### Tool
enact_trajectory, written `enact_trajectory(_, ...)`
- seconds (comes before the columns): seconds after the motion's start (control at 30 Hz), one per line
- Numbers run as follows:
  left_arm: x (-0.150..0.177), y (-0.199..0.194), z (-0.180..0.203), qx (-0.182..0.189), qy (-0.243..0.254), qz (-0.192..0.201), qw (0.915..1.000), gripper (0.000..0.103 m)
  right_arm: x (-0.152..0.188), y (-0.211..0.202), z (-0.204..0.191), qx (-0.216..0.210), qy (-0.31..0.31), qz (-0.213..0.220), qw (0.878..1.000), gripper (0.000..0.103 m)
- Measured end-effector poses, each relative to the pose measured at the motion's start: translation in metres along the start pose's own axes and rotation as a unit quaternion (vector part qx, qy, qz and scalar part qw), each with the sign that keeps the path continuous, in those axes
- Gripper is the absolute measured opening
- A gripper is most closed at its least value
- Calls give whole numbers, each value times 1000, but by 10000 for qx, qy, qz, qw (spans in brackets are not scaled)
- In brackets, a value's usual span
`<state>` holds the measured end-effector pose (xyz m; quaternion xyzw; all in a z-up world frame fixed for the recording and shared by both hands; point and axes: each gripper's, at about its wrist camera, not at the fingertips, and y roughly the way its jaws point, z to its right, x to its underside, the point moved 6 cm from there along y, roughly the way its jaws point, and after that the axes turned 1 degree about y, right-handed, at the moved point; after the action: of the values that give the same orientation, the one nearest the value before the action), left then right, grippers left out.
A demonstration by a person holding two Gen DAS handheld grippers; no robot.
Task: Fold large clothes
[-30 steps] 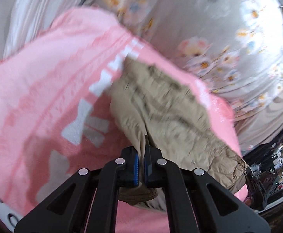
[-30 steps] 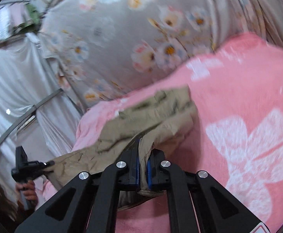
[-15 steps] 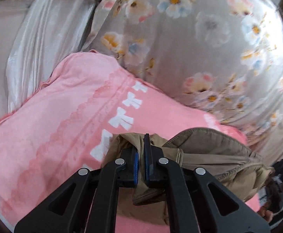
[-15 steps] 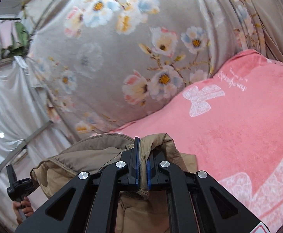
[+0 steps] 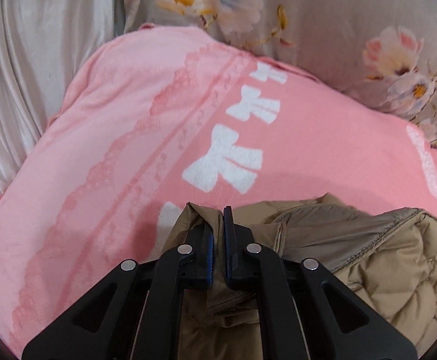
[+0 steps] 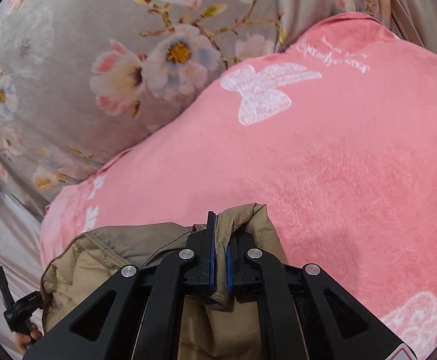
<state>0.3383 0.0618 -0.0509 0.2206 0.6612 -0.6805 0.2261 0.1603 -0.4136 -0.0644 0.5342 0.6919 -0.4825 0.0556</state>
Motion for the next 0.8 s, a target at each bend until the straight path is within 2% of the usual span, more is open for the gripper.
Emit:
enact_trajectory(0.33, 21, 36, 10, -207, 244, -38, 9995, 6, 22, 30, 3, 360, -257, -136, 9989, 5)
enact_trajectory(0.57, 25, 45, 11, -68, 148, 32, 9999, 6, 27, 37, 3, 410, -313, -145, 9986, 5)
enact_trajectory(0.63, 25, 45, 11, -14, 118, 38, 9999, 6, 26, 37, 5, 322, -250, -152, 9991, 6)
enact_trajectory(0.77, 23, 36, 3, 197, -68, 75, 9998, 9, 20, 23, 13, -217, 113, -198, 9995, 12)
enact_trajectory(0.8, 21, 24, -3, 263, -127, 169, 9994, 15, 17, 14, 15, -384, 213, -189, 9989, 16)
